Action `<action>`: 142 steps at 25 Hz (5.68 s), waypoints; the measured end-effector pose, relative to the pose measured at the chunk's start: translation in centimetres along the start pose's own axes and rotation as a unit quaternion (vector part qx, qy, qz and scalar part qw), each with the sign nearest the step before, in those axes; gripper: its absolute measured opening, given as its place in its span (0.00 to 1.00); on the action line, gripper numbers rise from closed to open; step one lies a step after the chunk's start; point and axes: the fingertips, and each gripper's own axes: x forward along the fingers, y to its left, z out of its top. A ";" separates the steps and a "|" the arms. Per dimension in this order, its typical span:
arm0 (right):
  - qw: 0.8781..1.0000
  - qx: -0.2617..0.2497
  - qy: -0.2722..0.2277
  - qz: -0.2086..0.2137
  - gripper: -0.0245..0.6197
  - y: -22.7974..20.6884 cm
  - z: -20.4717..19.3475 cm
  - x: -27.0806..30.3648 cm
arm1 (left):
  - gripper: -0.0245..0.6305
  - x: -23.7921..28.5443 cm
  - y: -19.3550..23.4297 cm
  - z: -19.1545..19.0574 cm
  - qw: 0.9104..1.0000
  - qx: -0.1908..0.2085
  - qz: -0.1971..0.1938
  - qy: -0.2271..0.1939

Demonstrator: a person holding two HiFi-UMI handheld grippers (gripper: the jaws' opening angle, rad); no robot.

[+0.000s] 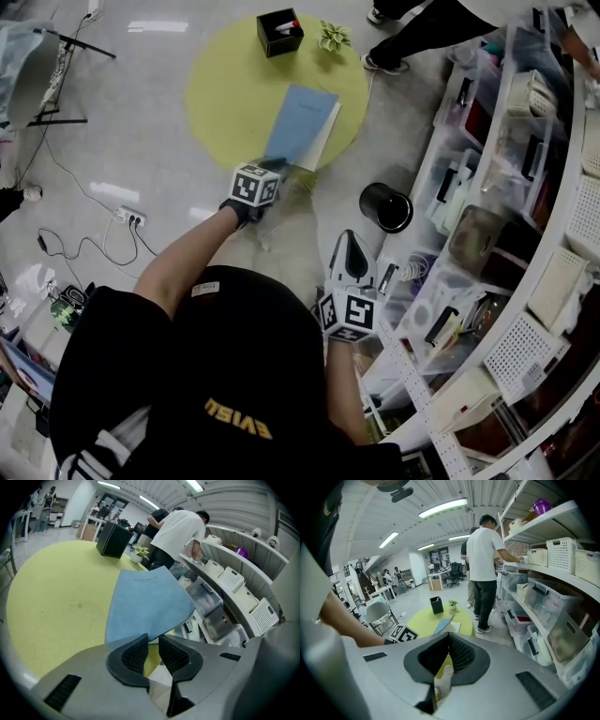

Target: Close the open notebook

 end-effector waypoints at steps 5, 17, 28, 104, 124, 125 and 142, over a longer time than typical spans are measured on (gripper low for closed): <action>1.000 0.002 -0.001 -0.002 0.04 0.0 0.0 0.2 | 0.16 0.1 0.0 0.0 1.000 0.004 -0.002 0.008; 1.000 0.008 0.003 -0.010 0.04 -0.5 -0.5 0.1 | 0.19 0.6 -0.2 -0.2 1.000 0.004 -0.001 0.020; 1.000 0.006 -0.002 -0.006 0.04 -0.2 -0.3 0.2 | 0.21 0.0 -0.5 0.0 1.000 -0.006 -0.008 0.021; 0.951 -0.207 -0.230 0.017 0.04 11.3 20.1 -12.2 | 0.07 -41.5 -14.7 12.8 0.881 0.343 -0.009 -0.325; 0.953 -0.213 -0.216 0.013 0.04 12.9 17.7 -12.8 | 0.07 -43.6 -12.4 10.5 0.893 0.313 -0.005 -0.323; 0.951 -0.215 -0.224 0.017 0.04 12.9 17.6 -12.9 | 0.07 -43.9 -12.4 10.4 0.892 0.311 -0.002 -0.327; 0.967 -0.220 -0.128 0.032 0.04 21.6 19.1 -6.3 | 0.07 -50.8 -0.3 12.5 0.899 0.253 0.060 -0.352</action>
